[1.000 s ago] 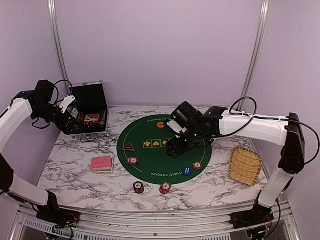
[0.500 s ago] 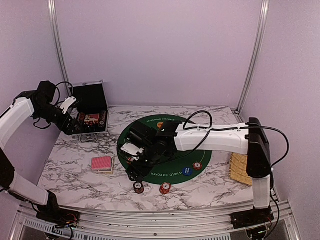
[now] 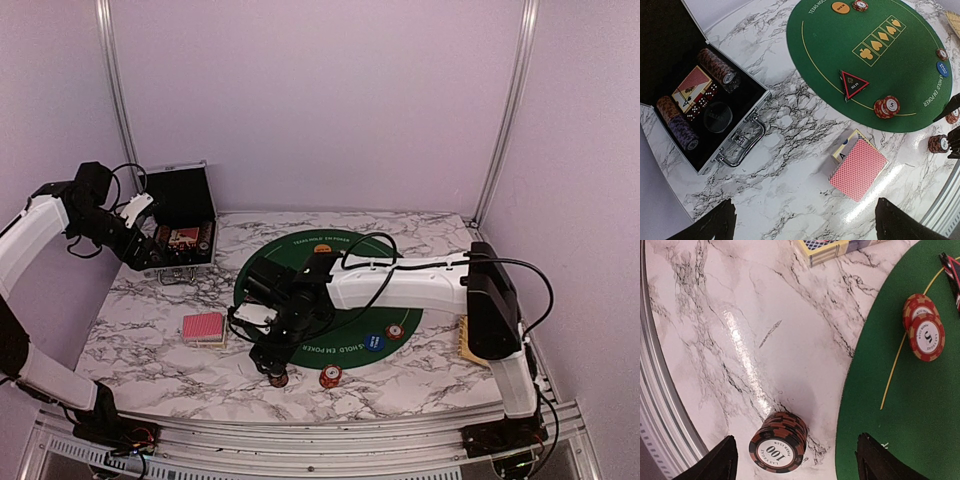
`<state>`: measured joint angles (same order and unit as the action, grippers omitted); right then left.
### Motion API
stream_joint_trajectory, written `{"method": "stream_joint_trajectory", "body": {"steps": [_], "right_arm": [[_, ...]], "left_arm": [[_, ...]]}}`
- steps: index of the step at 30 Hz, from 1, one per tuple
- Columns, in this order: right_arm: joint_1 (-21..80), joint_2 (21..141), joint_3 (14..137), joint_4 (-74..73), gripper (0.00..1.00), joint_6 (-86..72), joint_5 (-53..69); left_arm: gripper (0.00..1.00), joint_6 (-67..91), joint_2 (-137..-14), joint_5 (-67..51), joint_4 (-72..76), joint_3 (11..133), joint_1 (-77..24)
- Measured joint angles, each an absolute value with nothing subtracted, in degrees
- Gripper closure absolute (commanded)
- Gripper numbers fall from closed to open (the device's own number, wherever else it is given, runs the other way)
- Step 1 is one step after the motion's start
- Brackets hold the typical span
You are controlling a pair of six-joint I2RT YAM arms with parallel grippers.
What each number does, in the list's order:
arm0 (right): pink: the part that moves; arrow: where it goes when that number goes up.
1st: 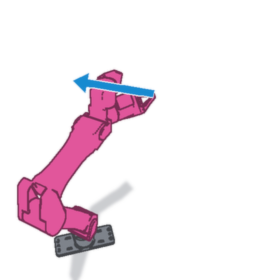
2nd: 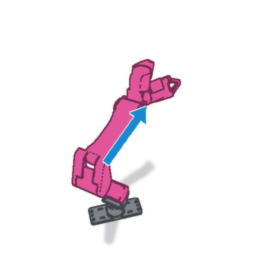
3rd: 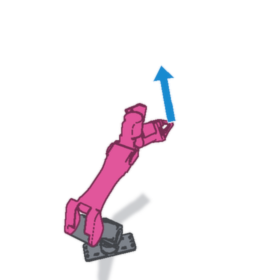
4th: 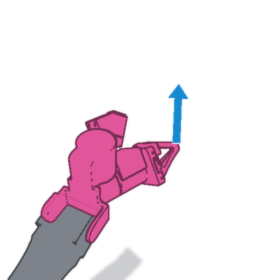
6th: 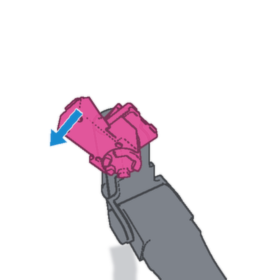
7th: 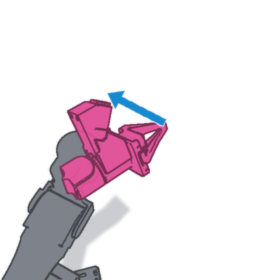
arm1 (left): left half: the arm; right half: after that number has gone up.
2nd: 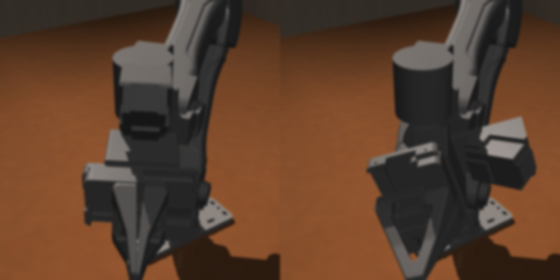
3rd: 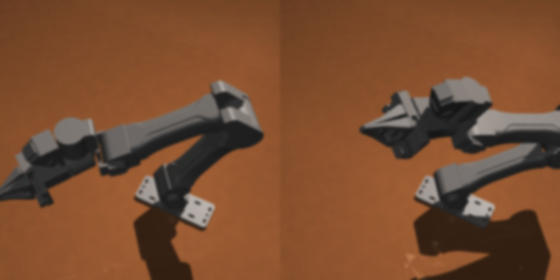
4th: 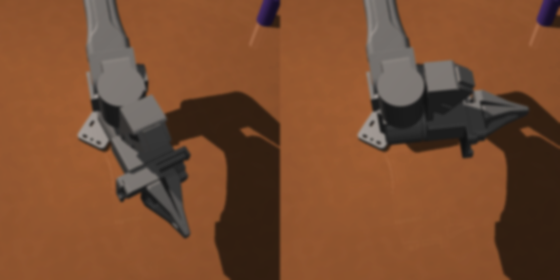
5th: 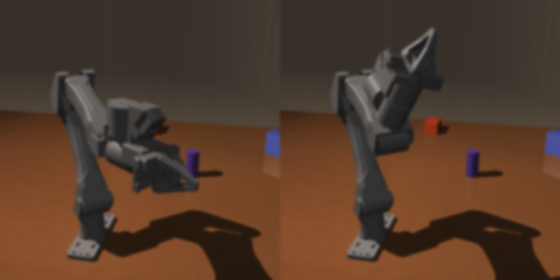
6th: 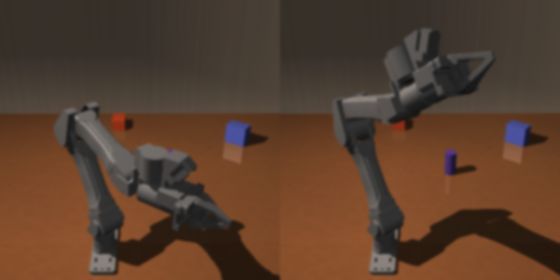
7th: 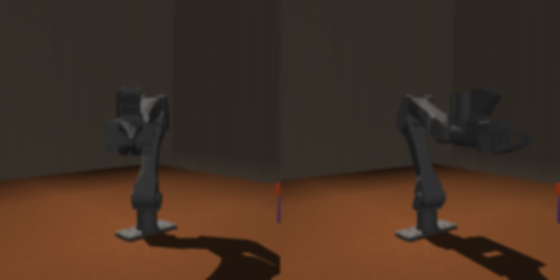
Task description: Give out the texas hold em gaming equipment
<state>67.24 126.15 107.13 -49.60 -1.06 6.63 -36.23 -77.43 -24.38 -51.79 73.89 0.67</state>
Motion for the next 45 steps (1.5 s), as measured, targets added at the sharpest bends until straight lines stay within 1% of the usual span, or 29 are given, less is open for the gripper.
{"method": "stream_joint_trajectory", "body": {"steps": [6, 17, 31, 40, 45], "right_arm": [[67.24, 126.32, 107.13, -50.76, 0.24, 0.51, 6.66], [67.24, 126.32, 105.32, -50.61, 0.31, 2.26, 7.42], [68.25, 126.32, 103.15, -49.71, 0.35, 3.25, 7.99], [68.42, 126.61, 103.15, -49.69, 0.42, 3.53, 8.56], [68.42, 126.69, 103.15, -49.67, 0.51, 3.62, 8.58]], "left_arm": [[0.01, -36.23, -77.43, -24.38, -51.81, 74.22, 0.67], [0.01, -36.23, -76.66, -24.36, -51.81, 74.41, 0.67], [0.01, -36.25, -75.05, -23.94, -51.81, 74.41, 0.67], [0.01, -36.25, -74.85, -23.88, -51.81, 74.41, 0.67], [0.01, -36.25, -74.85, -23.75, -51.81, 74.41, 0.67]]}}
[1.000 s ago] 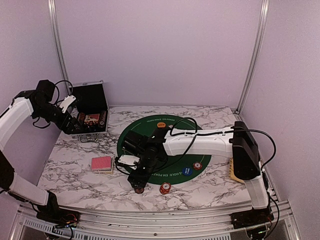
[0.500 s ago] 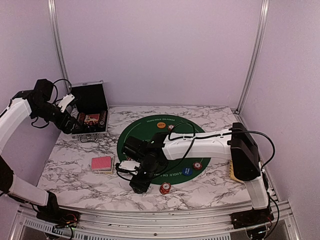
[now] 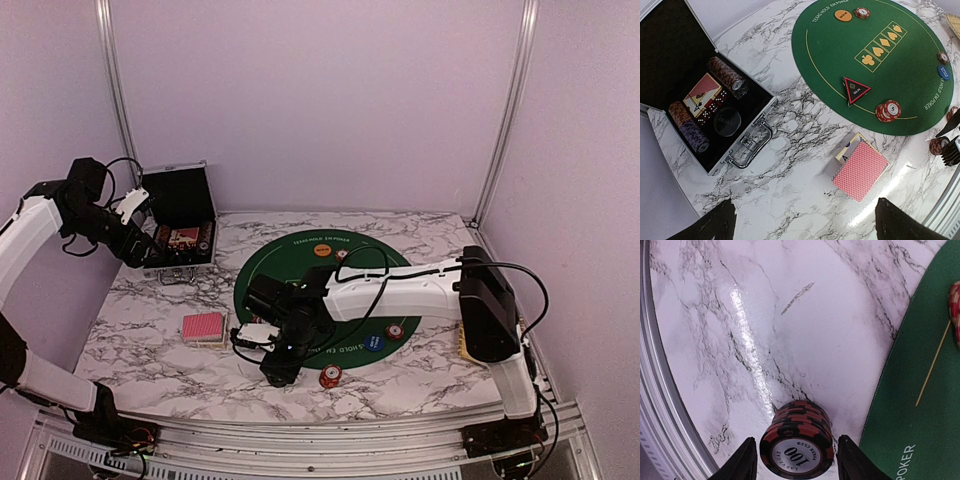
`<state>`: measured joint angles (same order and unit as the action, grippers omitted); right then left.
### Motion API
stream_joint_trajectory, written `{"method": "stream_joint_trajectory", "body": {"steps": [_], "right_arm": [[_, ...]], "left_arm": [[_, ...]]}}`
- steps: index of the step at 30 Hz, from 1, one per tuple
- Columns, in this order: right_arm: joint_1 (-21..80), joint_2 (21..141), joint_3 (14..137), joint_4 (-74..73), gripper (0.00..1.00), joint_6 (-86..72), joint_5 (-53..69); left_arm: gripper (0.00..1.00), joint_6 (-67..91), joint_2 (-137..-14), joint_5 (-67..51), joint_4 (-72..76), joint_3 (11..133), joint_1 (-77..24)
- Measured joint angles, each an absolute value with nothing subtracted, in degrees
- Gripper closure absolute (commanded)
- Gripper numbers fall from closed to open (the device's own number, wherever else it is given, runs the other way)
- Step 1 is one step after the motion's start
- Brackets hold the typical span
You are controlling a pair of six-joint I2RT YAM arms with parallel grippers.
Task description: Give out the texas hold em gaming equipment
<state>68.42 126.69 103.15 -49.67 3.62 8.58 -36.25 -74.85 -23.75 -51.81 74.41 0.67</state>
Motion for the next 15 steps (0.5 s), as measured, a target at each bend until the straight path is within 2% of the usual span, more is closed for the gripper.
{"method": "stream_joint_trajectory", "body": {"steps": [9, 15], "right_arm": [[68.42, 126.72, 103.13, -49.30, 0.80, 3.62, 8.80], [68.42, 126.63, 103.11, -49.25, 0.94, 3.51, 8.62]], "left_arm": [[0.01, -36.27, -74.85, -23.49, -51.81, 74.41, 0.67], [0.01, -36.29, -74.83, -23.51, -51.81, 74.41, 0.67]]}}
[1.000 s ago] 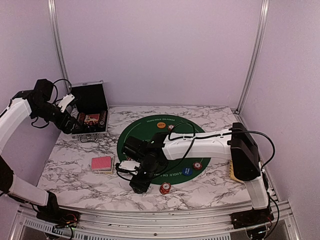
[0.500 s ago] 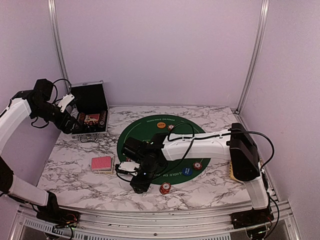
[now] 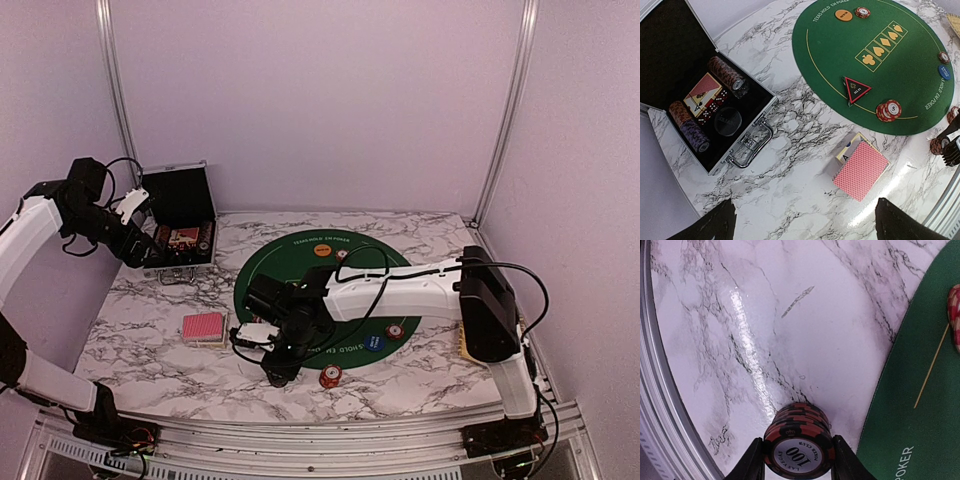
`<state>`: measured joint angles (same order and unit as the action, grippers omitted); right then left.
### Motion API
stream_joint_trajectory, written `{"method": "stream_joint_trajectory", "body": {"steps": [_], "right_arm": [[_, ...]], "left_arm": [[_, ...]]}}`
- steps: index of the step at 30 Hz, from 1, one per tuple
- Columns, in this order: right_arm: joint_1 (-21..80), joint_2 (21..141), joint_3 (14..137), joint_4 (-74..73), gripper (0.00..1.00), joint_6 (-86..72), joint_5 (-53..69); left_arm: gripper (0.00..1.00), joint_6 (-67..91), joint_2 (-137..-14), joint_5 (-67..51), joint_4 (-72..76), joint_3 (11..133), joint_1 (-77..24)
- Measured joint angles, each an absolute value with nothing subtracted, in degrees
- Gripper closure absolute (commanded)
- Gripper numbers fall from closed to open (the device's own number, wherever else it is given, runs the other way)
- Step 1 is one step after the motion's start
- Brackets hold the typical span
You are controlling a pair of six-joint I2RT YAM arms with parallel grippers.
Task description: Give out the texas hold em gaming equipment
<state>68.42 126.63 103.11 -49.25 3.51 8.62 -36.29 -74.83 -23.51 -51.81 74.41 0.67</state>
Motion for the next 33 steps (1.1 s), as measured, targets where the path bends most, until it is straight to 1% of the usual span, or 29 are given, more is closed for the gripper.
{"method": "stream_joint_trajectory", "body": {"steps": [2, 8, 14, 19, 24, 33], "right_arm": [[68.42, 126.52, 103.11, -49.28, 0.96, 3.33, 8.25], [67.46, 123.50, 103.07, -49.25, 0.97, 2.48, 7.46], [62.39, 118.45, 102.59, -48.25, 0.99, 0.45, 7.09], [54.74, 118.06, 102.41, -47.05, 0.99, -1.58, 4.86], [44.86, 118.87, 102.96, -45.69, 0.99, -3.09, 1.72], [32.23, 128.44, 111.04, -42.83, 0.99, -4.62, -1.15]], "left_arm": [[0.01, -36.34, -74.83, -23.51, -51.81, 74.41, 0.67], [0.01, -36.42, -74.83, -23.51, -51.81, 74.41, 0.67], [0.01, -36.45, -74.83, -23.53, -51.81, 74.41, 0.67], [0.01, -36.47, -74.83, -23.55, -51.81, 74.41, 0.67], [0.01, -36.49, -74.83, -23.55, -51.81, 74.41, 0.67], [0.01, -36.49, -74.85, -23.57, -51.81, 74.43, 0.67]]}}
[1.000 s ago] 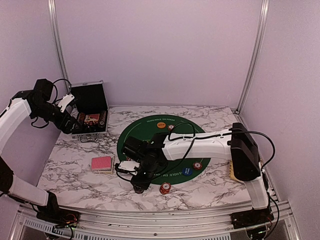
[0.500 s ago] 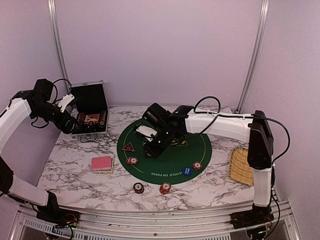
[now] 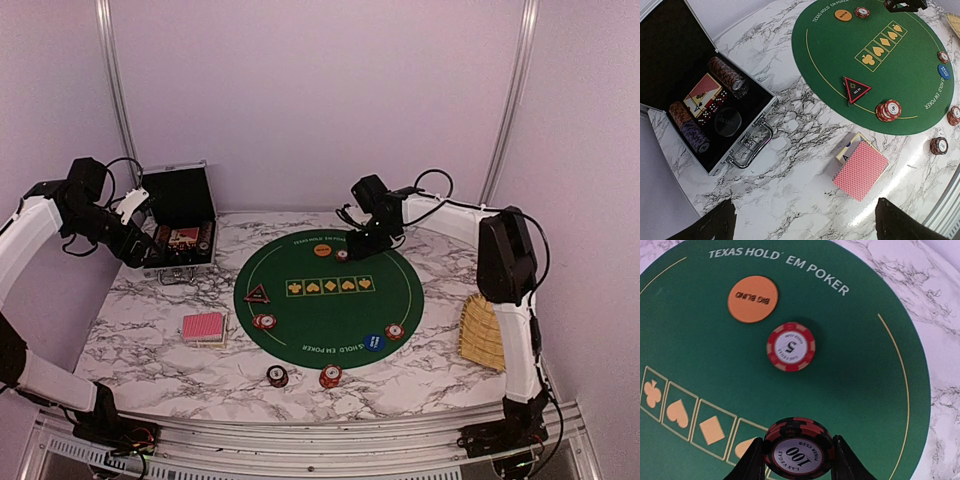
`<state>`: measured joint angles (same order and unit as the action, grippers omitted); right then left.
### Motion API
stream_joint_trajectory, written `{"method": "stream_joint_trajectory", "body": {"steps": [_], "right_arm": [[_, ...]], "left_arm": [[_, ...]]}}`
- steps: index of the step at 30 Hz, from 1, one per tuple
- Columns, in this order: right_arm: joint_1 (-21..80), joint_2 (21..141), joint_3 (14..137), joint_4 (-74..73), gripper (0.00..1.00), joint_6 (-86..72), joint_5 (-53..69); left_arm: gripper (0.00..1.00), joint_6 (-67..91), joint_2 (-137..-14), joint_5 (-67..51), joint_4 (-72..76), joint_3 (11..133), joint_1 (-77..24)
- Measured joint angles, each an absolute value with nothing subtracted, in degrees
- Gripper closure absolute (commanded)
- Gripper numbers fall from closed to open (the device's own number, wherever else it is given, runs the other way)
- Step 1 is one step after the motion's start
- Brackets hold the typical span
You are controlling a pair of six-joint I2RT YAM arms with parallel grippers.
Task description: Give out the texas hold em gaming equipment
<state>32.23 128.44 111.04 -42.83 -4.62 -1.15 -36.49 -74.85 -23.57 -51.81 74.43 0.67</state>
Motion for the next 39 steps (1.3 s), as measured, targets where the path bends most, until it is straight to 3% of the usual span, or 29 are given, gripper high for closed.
{"method": "stream_joint_trajectory", "body": {"steps": [19, 23, 33, 39], "right_arm": [[26.48, 141.45, 120.20, -41.06, 0.99, -4.95, -1.45], [26.28, 141.88, 120.75, -40.51, 0.91, -4.95, -1.41], [26.09, 142.37, 121.30, -39.62, 0.55, -4.89, -1.54], [26.06, 142.37, 121.38, -39.64, 0.51, -4.64, -1.65]], "left_arm": [[0.01, -36.49, -76.58, -23.57, -51.92, 75.26, 0.67], [0.01, -36.49, -76.99, -23.57, -51.94, 75.40, 0.67], [0.01, -36.49, -77.34, -23.59, -51.99, 75.99, 0.67], [0.01, -36.45, -77.34, -23.66, -51.99, 76.03, 0.67]]}}
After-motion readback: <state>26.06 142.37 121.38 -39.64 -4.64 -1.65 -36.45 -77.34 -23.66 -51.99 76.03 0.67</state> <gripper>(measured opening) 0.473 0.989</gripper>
